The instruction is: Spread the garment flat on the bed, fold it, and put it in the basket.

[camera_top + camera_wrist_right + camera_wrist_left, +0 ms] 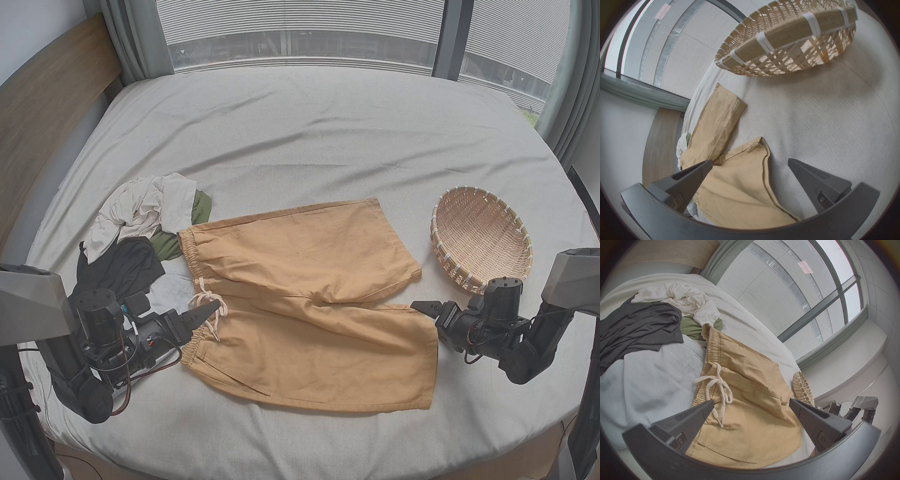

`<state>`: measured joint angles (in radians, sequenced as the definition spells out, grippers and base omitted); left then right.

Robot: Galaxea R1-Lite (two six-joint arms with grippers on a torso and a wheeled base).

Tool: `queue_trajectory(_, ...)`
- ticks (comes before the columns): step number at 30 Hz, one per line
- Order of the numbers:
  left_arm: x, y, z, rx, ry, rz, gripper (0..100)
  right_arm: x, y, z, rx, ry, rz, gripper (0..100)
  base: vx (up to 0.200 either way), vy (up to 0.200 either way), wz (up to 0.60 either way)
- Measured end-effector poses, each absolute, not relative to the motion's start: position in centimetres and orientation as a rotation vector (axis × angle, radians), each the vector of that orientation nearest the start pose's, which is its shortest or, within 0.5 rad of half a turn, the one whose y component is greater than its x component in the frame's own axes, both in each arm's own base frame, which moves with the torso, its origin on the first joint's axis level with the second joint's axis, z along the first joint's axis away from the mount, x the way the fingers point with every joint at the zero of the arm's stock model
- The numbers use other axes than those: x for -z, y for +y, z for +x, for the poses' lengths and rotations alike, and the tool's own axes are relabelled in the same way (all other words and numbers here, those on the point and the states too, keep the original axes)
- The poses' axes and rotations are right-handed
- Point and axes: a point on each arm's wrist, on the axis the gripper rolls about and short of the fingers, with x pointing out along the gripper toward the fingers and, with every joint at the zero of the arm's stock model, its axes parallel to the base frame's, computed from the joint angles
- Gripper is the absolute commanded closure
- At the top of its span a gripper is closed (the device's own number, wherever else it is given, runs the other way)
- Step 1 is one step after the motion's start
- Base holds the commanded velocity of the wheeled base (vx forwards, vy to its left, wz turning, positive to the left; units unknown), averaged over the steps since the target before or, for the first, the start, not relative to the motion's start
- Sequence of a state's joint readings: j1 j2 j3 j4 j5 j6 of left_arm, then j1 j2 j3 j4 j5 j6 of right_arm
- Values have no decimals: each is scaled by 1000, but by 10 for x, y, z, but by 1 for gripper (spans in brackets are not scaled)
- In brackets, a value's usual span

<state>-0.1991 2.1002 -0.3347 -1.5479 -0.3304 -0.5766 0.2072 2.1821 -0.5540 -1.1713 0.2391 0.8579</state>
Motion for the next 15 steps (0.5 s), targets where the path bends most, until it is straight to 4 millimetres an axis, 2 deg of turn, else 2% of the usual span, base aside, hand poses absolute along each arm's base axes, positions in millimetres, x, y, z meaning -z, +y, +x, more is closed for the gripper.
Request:
queue_trajectory(10,-48,-65,284,446,374,-571,0,-33,86,334,-248,615,922,0,0,0,0)
queue_trajectory(15,-43,-65,286,435,387,-570,0,-45,91,331,-292,644,937,0,0,0,0)
